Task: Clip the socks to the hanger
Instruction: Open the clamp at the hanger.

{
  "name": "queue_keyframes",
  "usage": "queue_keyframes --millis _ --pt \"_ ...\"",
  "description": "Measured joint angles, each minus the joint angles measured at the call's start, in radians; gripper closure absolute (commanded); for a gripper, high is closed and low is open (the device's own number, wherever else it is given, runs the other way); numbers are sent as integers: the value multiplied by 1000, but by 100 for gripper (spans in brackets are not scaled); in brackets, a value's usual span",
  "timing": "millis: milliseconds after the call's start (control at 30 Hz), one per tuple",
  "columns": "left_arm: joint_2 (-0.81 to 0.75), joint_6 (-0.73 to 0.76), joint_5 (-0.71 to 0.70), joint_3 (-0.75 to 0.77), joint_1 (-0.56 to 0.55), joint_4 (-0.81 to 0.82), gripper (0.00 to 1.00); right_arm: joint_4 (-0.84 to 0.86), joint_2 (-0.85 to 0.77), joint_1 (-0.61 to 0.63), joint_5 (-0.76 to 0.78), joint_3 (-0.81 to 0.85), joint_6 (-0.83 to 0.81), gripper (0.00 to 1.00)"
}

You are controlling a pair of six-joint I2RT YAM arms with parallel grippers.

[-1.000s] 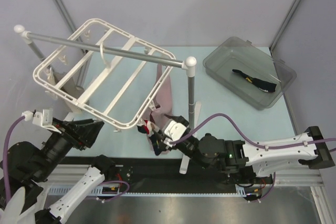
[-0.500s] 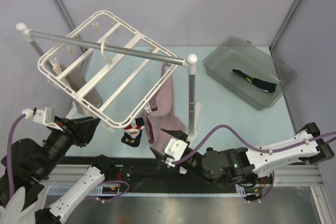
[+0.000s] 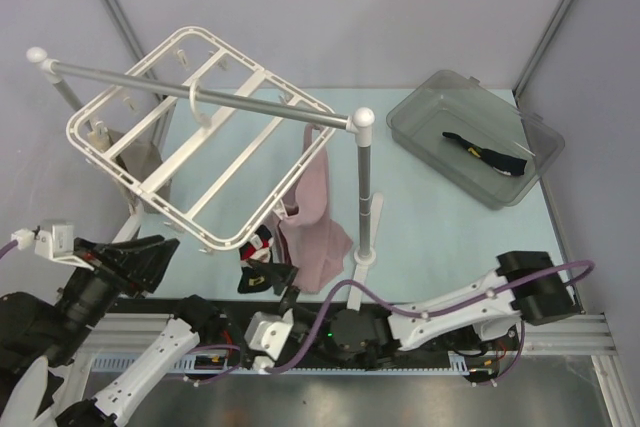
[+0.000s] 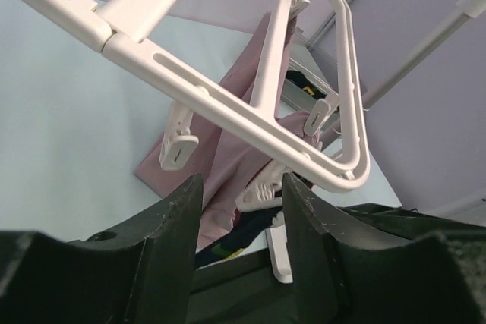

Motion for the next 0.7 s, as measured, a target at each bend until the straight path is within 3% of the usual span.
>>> queue_keyframes --millis 100,233,300,333,433,700 --pt "-18 -15 7 36 0 -34 48 91 125 -18 -30 49 -71 3" --pt "-21 -21 5 111 0 -69 48 197 251 -48 -48 151 -131 19" --pt "-21 -21 3 144 0 -83 49 262 302 -58 -47 202 -157 22" --pt "-21 -20 -2 158 0 -89 49 296 325 -63 -45 227 -172 30" --pt "-21 -18 -8 189 0 -107 49 359 376 -67 -43 285 -200 41" --pt "-21 -1 -10 215 0 -113 49 406 426 -74 3 342 -210 37"
